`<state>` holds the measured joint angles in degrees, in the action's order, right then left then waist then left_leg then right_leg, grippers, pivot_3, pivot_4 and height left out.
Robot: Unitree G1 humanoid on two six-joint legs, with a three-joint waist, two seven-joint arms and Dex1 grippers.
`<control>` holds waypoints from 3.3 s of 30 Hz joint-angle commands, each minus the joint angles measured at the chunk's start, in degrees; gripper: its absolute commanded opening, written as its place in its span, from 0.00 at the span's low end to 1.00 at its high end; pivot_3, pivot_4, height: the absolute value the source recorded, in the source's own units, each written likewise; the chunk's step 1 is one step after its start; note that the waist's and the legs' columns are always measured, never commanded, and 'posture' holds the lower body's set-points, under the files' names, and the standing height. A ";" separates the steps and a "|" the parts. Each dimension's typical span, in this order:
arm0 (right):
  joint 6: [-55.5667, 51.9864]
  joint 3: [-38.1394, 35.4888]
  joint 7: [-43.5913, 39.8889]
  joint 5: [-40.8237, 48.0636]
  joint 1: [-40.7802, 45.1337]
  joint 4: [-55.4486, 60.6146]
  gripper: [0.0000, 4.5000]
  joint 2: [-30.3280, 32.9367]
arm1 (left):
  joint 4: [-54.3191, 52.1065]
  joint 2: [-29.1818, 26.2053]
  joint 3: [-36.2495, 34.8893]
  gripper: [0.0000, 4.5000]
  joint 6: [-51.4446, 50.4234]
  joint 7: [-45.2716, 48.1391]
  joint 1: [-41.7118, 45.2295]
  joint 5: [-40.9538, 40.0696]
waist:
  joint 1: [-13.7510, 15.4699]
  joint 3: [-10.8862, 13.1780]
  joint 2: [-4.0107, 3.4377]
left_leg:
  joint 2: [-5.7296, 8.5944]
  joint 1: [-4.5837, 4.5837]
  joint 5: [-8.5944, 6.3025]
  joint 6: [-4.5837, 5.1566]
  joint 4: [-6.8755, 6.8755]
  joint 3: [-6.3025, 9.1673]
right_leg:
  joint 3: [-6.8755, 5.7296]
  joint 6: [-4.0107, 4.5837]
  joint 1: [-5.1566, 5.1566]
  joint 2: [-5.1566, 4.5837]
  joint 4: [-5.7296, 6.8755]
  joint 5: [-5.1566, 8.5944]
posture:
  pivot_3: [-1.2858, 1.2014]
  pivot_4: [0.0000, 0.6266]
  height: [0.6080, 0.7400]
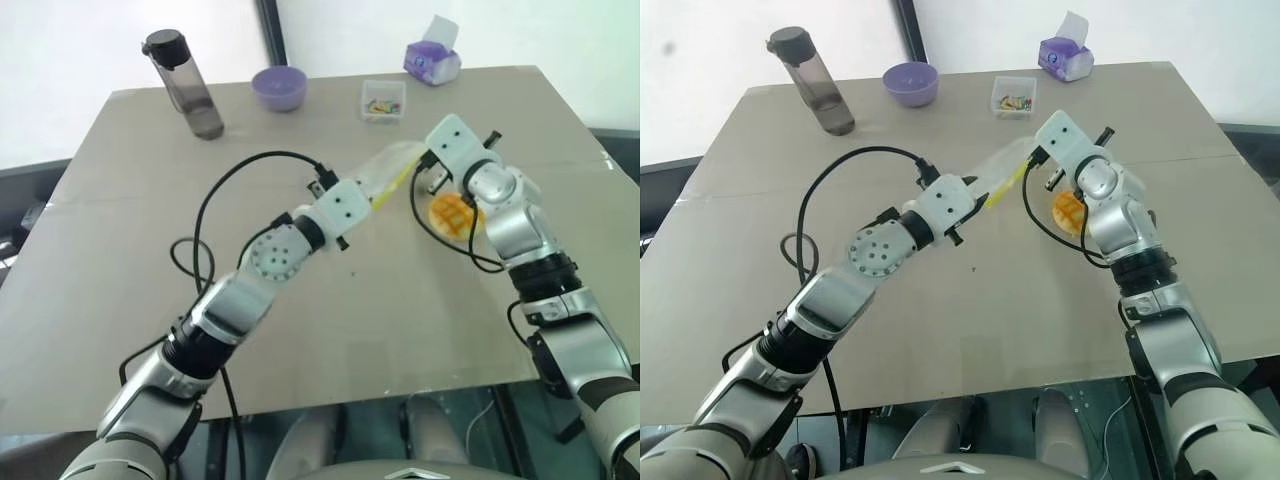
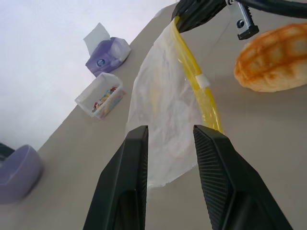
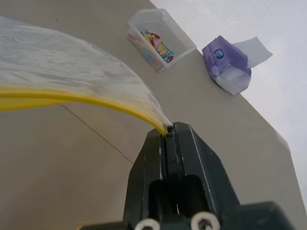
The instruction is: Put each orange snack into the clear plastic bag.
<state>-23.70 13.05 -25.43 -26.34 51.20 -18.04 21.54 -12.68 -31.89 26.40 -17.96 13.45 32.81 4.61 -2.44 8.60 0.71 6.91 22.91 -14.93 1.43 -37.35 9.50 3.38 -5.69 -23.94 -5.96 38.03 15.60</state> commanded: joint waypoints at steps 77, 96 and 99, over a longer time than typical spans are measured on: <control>-5.98 1.62 2.73 1.70 1.38 4.90 0.00 -4.16 | 4.54 11.50 -7.90 0.35 17.83 0.81 -5.77 29.87 | -0.12 -0.02 -0.02 | 0.08 0.01 0.01 -0.01 -0.80 -0.09 | 0.02 -0.01 -0.08 -0.04 0.90 0.00 | 0.52 0.24 1.00; -21.68 -4.64 23.21 0.40 -1.45 14.30 0.00 -16.89 | 4.73 13.14 -7.70 0.35 13.16 -0.47 -5.59 34.44 | -0.10 -0.03 -0.04 | 0.08 0.01 0.01 -0.01 -0.81 -0.07 | 0.01 0.00 -0.09 -0.04 0.93 0.00 | 0.52 0.24 1.00; -23.04 -3.35 24.45 -0.64 -1.56 14.64 0.00 -17.34 | 4.98 13.40 -7.44 0.35 13.65 -0.65 -5.15 34.21 | -0.11 -0.03 -0.05 | 0.08 0.01 0.01 -0.01 -0.81 -0.08 | 0.01 0.00 -0.09 -0.04 0.93 0.00 | 0.52 0.24 1.00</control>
<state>-46.17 9.19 -2.50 -25.73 49.14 -6.07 4.43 -6.17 -18.81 19.57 -4.87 13.70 26.66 38.30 -2.56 8.57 0.66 6.99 22.92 -14.92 1.42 -38.16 9.42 3.40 -5.70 -24.02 -6.00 38.97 15.59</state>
